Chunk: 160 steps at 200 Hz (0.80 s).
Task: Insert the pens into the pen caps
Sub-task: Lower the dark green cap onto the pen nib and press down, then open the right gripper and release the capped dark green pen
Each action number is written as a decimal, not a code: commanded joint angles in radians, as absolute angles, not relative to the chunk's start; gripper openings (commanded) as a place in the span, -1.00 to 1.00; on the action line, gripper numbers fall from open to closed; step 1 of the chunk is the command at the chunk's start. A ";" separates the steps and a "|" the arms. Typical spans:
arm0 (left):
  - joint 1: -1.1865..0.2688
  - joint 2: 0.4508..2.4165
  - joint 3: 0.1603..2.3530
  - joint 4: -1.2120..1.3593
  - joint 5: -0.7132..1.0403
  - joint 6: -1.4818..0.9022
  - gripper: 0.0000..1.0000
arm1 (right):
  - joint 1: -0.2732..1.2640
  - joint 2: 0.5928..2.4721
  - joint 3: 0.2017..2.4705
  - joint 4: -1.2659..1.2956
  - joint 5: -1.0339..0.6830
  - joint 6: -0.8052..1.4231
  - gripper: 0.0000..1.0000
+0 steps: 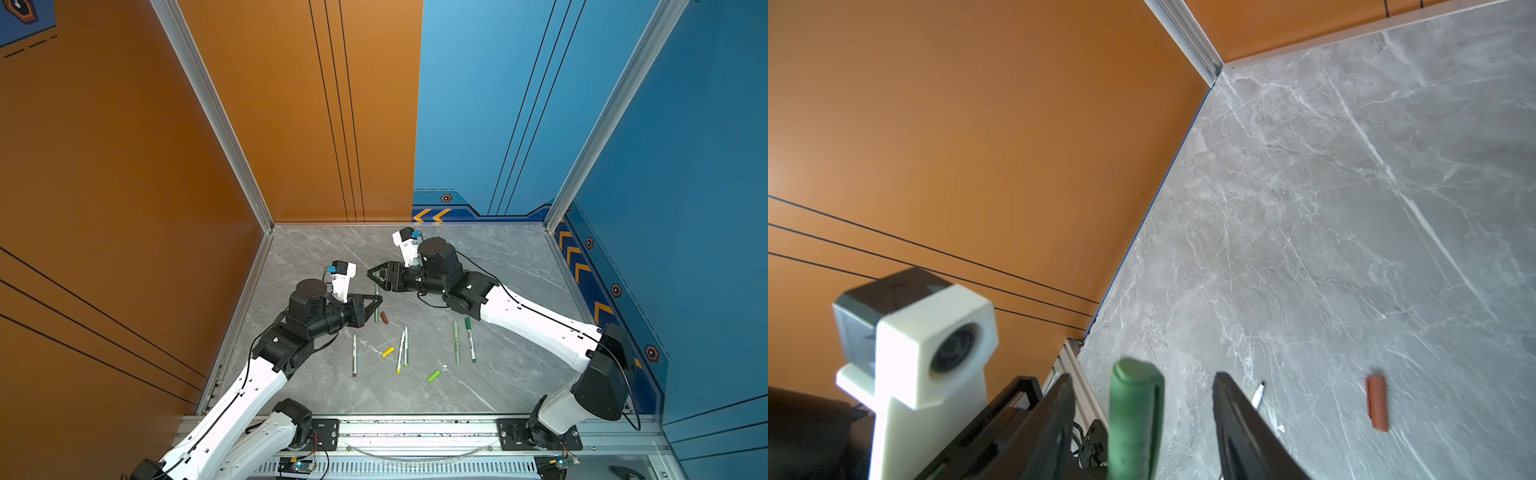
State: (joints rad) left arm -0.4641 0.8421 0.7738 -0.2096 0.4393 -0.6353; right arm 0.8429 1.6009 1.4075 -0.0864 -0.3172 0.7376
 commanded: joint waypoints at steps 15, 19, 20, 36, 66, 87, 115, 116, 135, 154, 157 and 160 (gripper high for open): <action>-0.475 0.840 0.772 -0.228 0.465 -0.607 -1.00 | 0.842 1.647 1.486 -0.153 -0.327 0.694 0.07; -0.476 0.841 0.770 -0.228 0.465 -0.606 -1.00 | 0.842 1.649 1.490 -0.157 -0.326 0.690 0.07; -0.476 0.841 0.770 -0.228 0.466 -0.606 -1.00 | 0.842 1.650 1.492 -0.157 -0.325 0.690 0.07; -0.478 0.842 0.769 -0.228 0.466 -0.605 -1.00 | 0.844 1.655 1.508 -0.171 -0.317 0.679 0.06; -0.480 0.844 0.768 -0.232 0.462 -0.600 -1.00 | 0.845 1.664 1.525 -0.203 -0.291 0.659 -0.03; -0.480 0.843 0.767 -0.233 0.453 -0.598 -1.00 | 0.847 1.666 1.532 -0.220 -0.277 0.651 -0.17; -0.480 0.842 0.765 -0.236 0.437 -0.602 -1.00 | 0.857 1.667 1.538 -0.245 -0.262 0.639 -0.48; -0.480 0.842 0.765 -0.235 0.436 -0.602 -1.00 | 0.857 1.667 1.537 -0.245 -0.262 0.639 -0.49; -0.483 0.840 0.767 -0.235 0.406 -0.604 -1.00 | 0.862 1.673 1.536 -0.263 -0.259 0.638 -0.72; -0.487 0.832 0.767 -0.213 0.346 -0.603 -1.00 | 0.869 1.676 1.524 -0.278 -0.254 0.644 -0.91; -0.489 0.829 0.766 -0.205 0.336 -0.603 -1.00 | 0.869 1.675 1.520 -0.280 -0.252 0.646 -0.94; -0.489 0.826 0.765 -0.199 0.324 -0.604 -1.00 | 0.870 1.676 1.516 -0.283 -0.253 0.649 -0.96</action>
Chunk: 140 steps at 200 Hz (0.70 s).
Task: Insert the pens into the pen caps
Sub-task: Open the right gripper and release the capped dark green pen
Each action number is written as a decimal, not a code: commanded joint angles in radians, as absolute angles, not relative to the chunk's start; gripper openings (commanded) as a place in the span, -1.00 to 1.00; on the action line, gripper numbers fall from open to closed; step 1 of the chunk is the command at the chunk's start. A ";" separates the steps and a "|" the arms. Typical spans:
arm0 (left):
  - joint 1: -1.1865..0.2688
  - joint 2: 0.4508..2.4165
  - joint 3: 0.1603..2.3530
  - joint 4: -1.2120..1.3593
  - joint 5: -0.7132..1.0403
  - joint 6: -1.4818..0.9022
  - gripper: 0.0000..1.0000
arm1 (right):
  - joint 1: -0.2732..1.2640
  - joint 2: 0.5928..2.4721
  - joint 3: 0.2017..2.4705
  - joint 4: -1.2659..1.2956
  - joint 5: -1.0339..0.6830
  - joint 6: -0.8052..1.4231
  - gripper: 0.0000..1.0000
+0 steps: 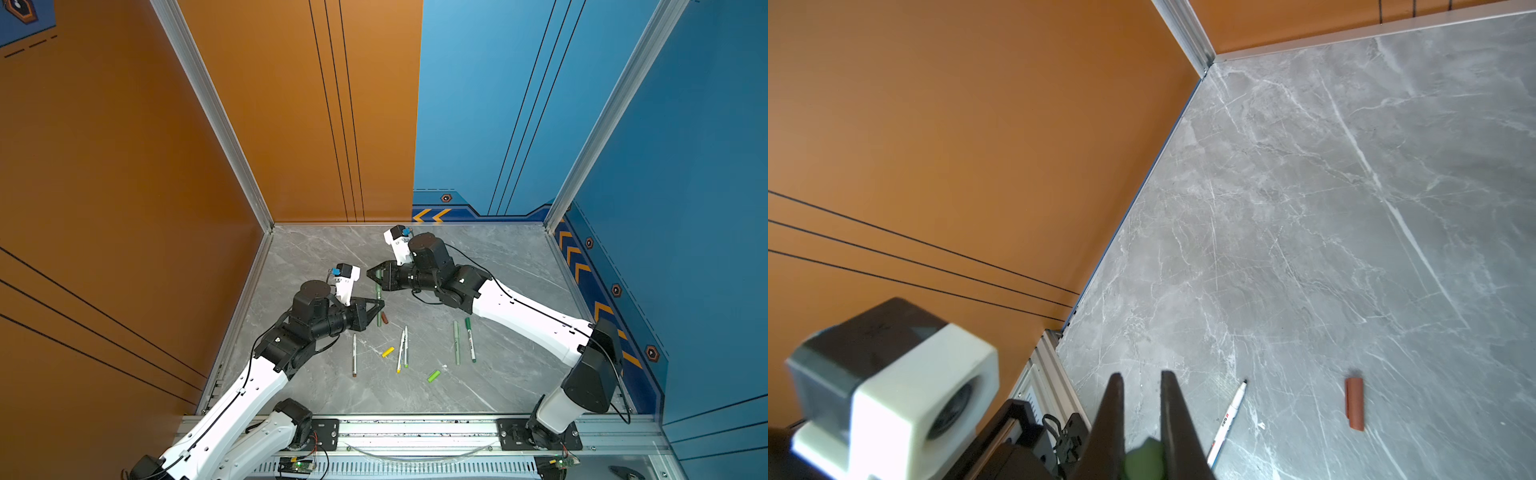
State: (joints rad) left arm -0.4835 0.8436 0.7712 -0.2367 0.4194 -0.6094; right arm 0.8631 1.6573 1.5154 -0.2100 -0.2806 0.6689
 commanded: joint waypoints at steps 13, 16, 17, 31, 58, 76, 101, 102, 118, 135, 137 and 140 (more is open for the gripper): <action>-0.495 0.812 0.758 -0.133 0.277 -0.604 -1.00 | 0.875 1.674 1.493 -0.283 -0.250 0.666 -1.00; -0.495 0.810 0.758 -0.121 0.268 -0.602 -1.00 | 0.875 1.674 1.488 -0.283 -0.250 0.670 -1.00; -0.495 0.809 0.758 -0.117 0.263 -0.602 -1.00 | 0.876 1.674 1.486 -0.283 -0.251 0.671 -1.00; -0.495 0.805 0.762 -0.063 0.226 -0.599 -1.00 | 0.885 1.673 1.455 -0.282 -0.249 0.688 -1.00; -0.495 0.838 0.822 0.017 0.176 -0.548 -1.00 | 0.917 1.675 1.389 -0.279 -0.247 0.730 -1.00; -0.494 0.873 0.883 0.062 0.148 -0.491 -1.00 | 0.952 1.689 1.342 -0.262 -0.254 0.762 -1.00; -0.477 0.929 0.975 0.090 0.137 -0.422 -1.00 | 0.989 1.717 1.296 -0.222 -0.297 0.813 -1.00; -0.475 0.931 0.979 0.090 0.138 -0.420 -1.00 | 0.989 1.717 1.295 -0.221 -0.298 0.815 -1.00; -0.452 0.963 1.021 0.094 0.155 -0.413 -1.00 | 1.003 1.726 1.283 -0.202 -0.309 0.832 -1.00; -0.436 0.977 1.024 0.107 0.175 -0.427 -1.00 | 1.005 1.730 1.283 -0.188 -0.310 0.842 -1.00; -0.436 0.977 1.023 0.107 0.176 -0.429 -1.00 | 1.005 1.728 1.284 -0.186 -0.309 0.843 -1.00; -0.436 0.978 1.023 0.107 0.178 -0.432 -1.00 | 1.004 1.728 1.286 -0.184 -0.308 0.844 -1.00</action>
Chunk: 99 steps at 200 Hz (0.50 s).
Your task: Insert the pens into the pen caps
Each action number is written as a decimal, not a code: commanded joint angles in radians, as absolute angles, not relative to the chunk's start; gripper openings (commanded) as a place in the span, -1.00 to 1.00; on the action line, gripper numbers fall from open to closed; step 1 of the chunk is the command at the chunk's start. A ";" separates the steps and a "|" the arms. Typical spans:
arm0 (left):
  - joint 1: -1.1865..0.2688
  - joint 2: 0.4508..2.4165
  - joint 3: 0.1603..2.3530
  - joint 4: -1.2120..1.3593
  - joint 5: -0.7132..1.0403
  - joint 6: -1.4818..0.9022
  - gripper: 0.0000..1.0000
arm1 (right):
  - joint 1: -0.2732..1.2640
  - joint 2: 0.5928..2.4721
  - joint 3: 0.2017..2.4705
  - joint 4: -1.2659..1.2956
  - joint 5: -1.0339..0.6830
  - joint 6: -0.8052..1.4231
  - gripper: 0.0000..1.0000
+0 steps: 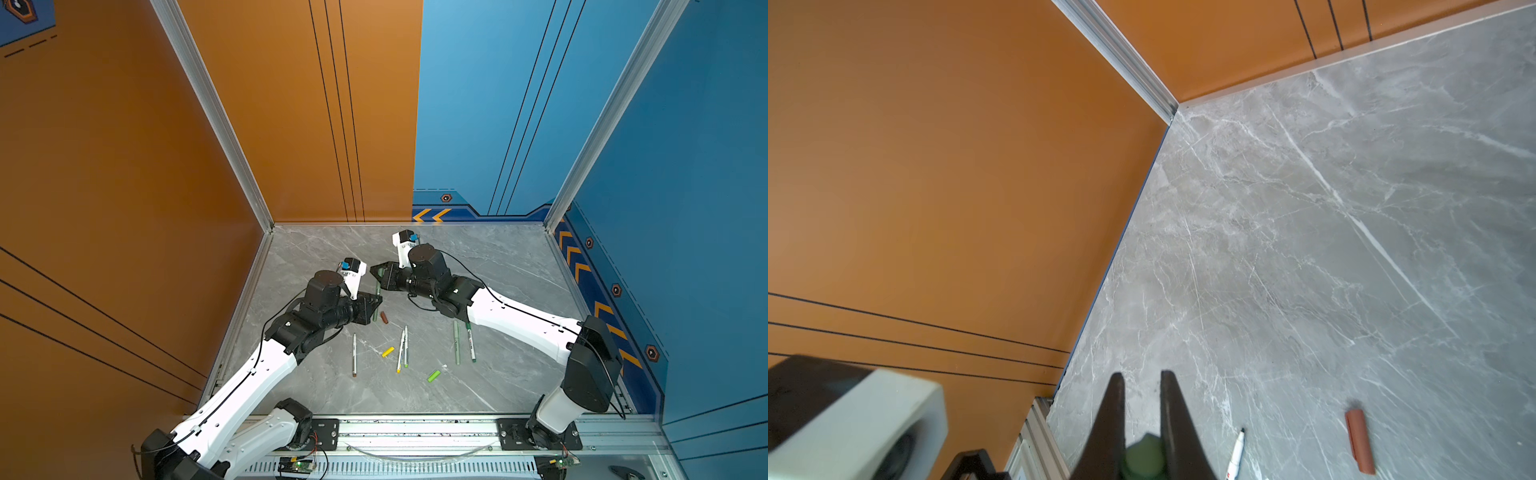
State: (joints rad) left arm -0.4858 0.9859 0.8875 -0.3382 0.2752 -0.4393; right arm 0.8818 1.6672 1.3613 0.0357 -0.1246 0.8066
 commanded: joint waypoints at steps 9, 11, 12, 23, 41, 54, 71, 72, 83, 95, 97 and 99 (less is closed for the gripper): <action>-0.435 0.976 1.020 0.109 0.181 -0.440 -1.00 | 1.000 1.725 1.291 -0.179 -0.308 0.845 -1.00; -0.434 0.976 1.017 0.108 0.181 -0.441 -1.00 | 0.997 1.725 1.294 -0.178 -0.309 0.846 -1.00; -0.434 0.975 1.015 0.108 0.182 -0.442 -1.00 | 0.996 1.725 1.294 -0.177 -0.309 0.846 -1.00; -0.434 0.965 0.992 0.108 0.188 -0.456 -1.00 | 0.983 1.721 1.304 -0.171 -0.313 0.846 -1.00; -0.434 0.938 0.935 0.106 0.194 -0.481 -1.00 | 0.952 1.710 1.325 -0.156 -0.325 0.850 -0.92; -0.435 0.910 0.883 0.096 0.205 -0.499 -1.00 | 0.927 1.698 1.344 -0.145 -0.330 0.854 -0.82; -0.437 0.873 0.810 0.074 0.225 -0.521 -1.00 | 0.894 1.676 1.369 -0.122 -0.332 0.859 -0.61; -0.437 0.871 0.806 0.073 0.226 -0.523 -1.00 | 0.892 1.675 1.370 -0.120 -0.331 0.859 -0.59; -0.441 0.845 0.750 0.067 0.237 -0.544 -1.00 | 0.879 1.658 1.383 -0.108 -0.325 0.858 -0.45; -0.446 0.817 0.696 0.067 0.248 -0.569 -1.00 | 0.869 1.642 1.394 -0.102 -0.316 0.848 -0.28; -0.449 0.814 0.688 0.067 0.248 -0.573 -1.00 | 0.868 1.640 1.396 -0.103 -0.314 0.847 -0.26; -0.450 0.811 0.680 0.067 0.251 -0.576 -1.00 | 0.867 1.638 1.398 -0.102 -0.312 0.844 -0.23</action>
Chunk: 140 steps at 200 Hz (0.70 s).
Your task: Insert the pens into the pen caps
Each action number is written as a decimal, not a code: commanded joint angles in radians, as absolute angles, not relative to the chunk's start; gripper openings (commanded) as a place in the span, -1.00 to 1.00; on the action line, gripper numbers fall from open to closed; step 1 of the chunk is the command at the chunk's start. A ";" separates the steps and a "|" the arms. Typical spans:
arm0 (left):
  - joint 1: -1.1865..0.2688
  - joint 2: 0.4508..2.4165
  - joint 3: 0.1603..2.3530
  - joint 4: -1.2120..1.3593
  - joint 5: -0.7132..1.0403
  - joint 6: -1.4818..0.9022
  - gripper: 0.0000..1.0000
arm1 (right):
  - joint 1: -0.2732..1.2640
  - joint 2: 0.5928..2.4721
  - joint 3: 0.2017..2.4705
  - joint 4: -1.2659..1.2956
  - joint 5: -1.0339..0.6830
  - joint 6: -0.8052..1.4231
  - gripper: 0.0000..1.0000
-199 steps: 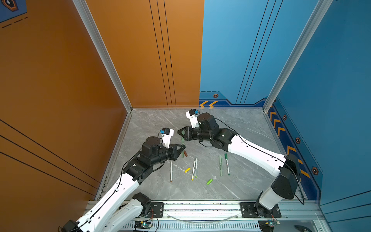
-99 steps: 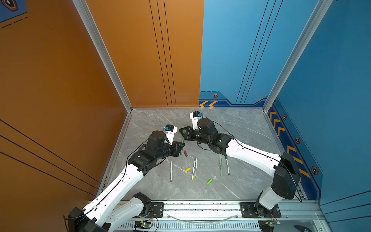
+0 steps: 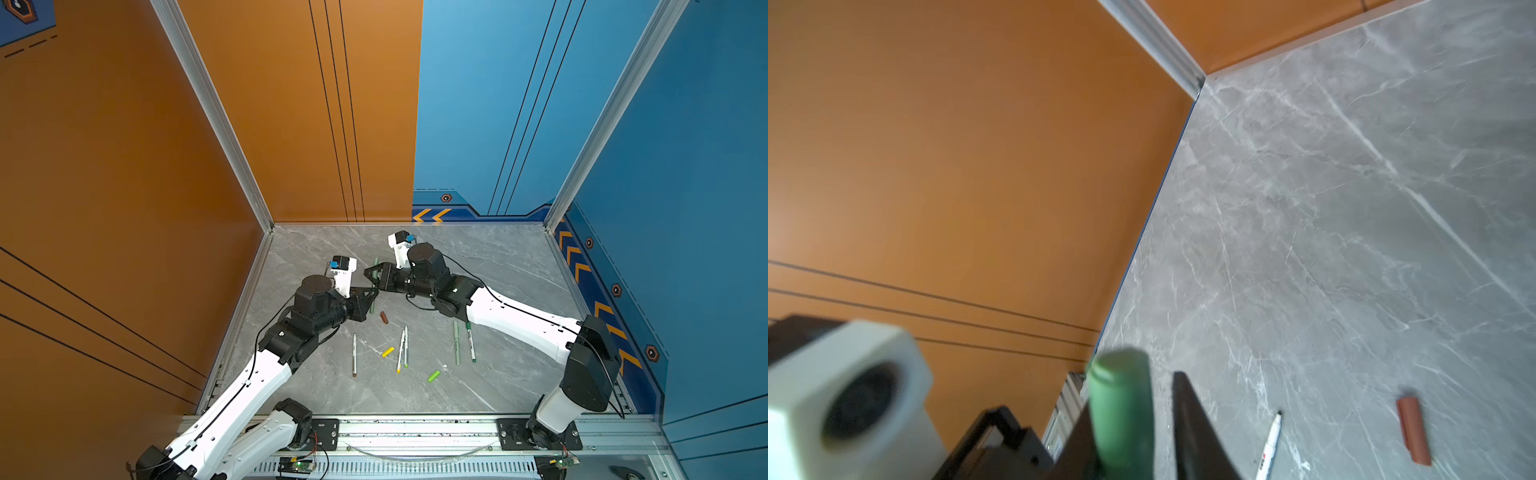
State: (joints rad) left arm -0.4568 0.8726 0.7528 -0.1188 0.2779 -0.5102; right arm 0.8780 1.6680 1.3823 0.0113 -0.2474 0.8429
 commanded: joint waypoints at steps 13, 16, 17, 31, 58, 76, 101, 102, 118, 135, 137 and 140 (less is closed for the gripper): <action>-0.461 0.791 0.644 0.064 0.250 -0.597 -1.00 | 0.864 1.627 1.400 -0.103 -0.308 0.837 -0.15; -0.464 0.787 0.638 0.065 0.248 -0.600 -1.00 | 0.863 1.624 1.398 -0.103 -0.307 0.837 -0.15; -0.464 0.786 0.636 0.065 0.247 -0.602 -1.00 | 0.863 1.624 1.398 -0.103 -0.308 0.837 -0.15; -0.476 0.775 0.620 0.066 0.229 -0.610 -1.00 | 0.864 1.623 1.389 -0.103 -0.309 0.836 -0.17; -0.493 0.781 0.626 0.065 0.197 -0.617 -1.00 | 0.876 1.624 1.369 -0.102 -0.298 0.843 -0.35; -0.498 0.801 0.644 0.067 0.194 -0.617 -1.00 | 0.885 1.622 1.362 -0.103 -0.281 0.844 -0.52; -0.507 0.829 0.667 0.067 0.199 -0.616 -1.00 | 0.891 1.614 1.358 -0.104 -0.256 0.844 -0.72; -0.507 0.829 0.668 0.067 0.199 -0.616 -1.00 | 0.891 1.613 1.357 -0.104 -0.255 0.844 -0.73; -0.512 0.834 0.672 0.066 0.203 -0.617 -1.00 | 0.885 1.602 1.351 -0.104 -0.235 0.843 -0.82; -0.513 0.824 0.667 0.060 0.217 -0.620 -0.84 | 0.870 1.585 1.342 -0.111 -0.215 0.847 -0.88; -0.514 0.821 0.668 0.057 0.218 -0.620 -0.79 | 0.869 1.583 1.340 -0.113 -0.212 0.847 -0.88; -0.513 0.819 0.666 0.051 0.222 -0.621 -0.71 | 0.863 1.580 1.337 -0.115 -0.208 0.847 -0.88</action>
